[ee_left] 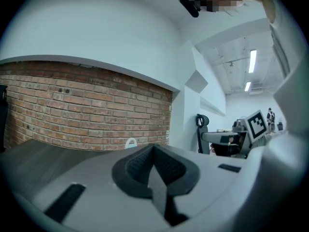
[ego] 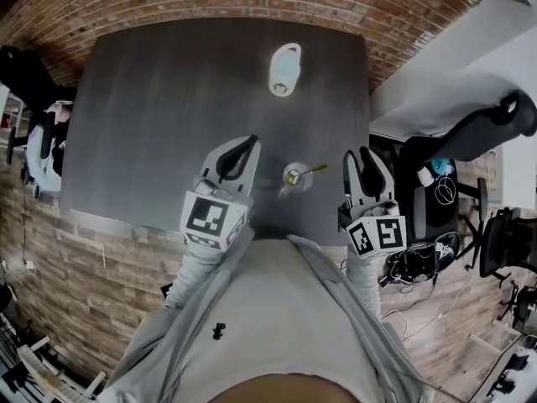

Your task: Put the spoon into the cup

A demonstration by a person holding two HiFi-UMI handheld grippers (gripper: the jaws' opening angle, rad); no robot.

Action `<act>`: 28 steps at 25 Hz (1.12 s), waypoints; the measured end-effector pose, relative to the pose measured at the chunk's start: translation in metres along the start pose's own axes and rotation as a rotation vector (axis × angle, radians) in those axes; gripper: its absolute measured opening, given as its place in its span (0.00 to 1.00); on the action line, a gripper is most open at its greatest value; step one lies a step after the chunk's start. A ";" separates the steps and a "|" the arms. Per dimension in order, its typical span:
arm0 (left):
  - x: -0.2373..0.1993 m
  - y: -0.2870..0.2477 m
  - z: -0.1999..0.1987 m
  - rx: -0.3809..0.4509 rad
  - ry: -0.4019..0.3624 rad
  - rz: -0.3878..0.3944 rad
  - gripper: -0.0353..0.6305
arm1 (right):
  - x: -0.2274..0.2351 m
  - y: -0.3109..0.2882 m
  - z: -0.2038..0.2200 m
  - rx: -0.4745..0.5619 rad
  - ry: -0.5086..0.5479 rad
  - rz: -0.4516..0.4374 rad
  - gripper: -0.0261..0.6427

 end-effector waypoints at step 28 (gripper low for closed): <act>0.002 0.006 0.004 -0.010 -0.008 -0.001 0.08 | -0.008 0.026 -0.009 0.032 0.032 0.002 0.06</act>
Point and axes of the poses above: the fingertips, and each gripper's own axes: y backward along the fingers, x to its right, z out of its underside, the point moved 7 cm from there along y, backward along the fingers, and after that the axes turned 3 degrees about z, right-handed, at the moved point
